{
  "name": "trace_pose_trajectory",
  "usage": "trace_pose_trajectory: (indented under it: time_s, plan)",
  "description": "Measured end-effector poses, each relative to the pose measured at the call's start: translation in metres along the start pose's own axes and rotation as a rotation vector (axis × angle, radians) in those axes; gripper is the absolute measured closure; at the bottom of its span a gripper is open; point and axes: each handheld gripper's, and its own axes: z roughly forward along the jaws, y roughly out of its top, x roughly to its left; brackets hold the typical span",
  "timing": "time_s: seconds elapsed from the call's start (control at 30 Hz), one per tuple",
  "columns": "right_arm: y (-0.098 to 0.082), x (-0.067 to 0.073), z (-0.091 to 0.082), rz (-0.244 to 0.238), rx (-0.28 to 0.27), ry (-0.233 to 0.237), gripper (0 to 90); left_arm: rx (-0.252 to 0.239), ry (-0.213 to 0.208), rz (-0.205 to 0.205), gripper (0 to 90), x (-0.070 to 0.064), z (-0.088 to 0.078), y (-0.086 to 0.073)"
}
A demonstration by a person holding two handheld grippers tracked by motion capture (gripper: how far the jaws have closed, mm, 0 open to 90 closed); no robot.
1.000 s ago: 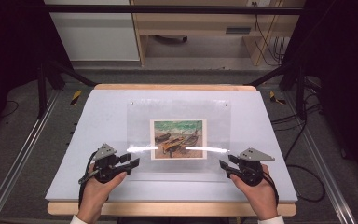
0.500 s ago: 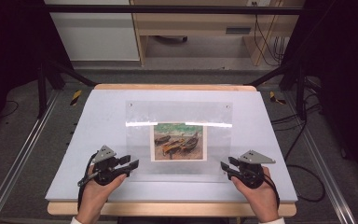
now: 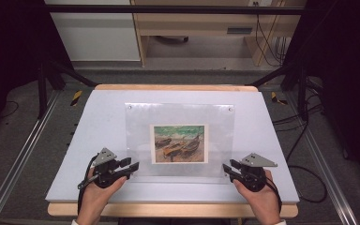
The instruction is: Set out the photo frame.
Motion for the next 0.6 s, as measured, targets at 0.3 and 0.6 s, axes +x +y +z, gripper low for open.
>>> trace_pose_trajectory:
  time_s: [0.3,0.6]
  plan:
    - [-0.002,0.0013,-0.0013,0.002,-0.001,-0.007,66.3,0.001,0.004,0.002,57.8,-0.0011,-0.0009,-0.0017]
    - [-0.004,0.0029,-0.0027,0.003,0.002,-0.012,67.7,0.005,0.009,0.014,58.4,-0.0025,-0.002,-0.0033]
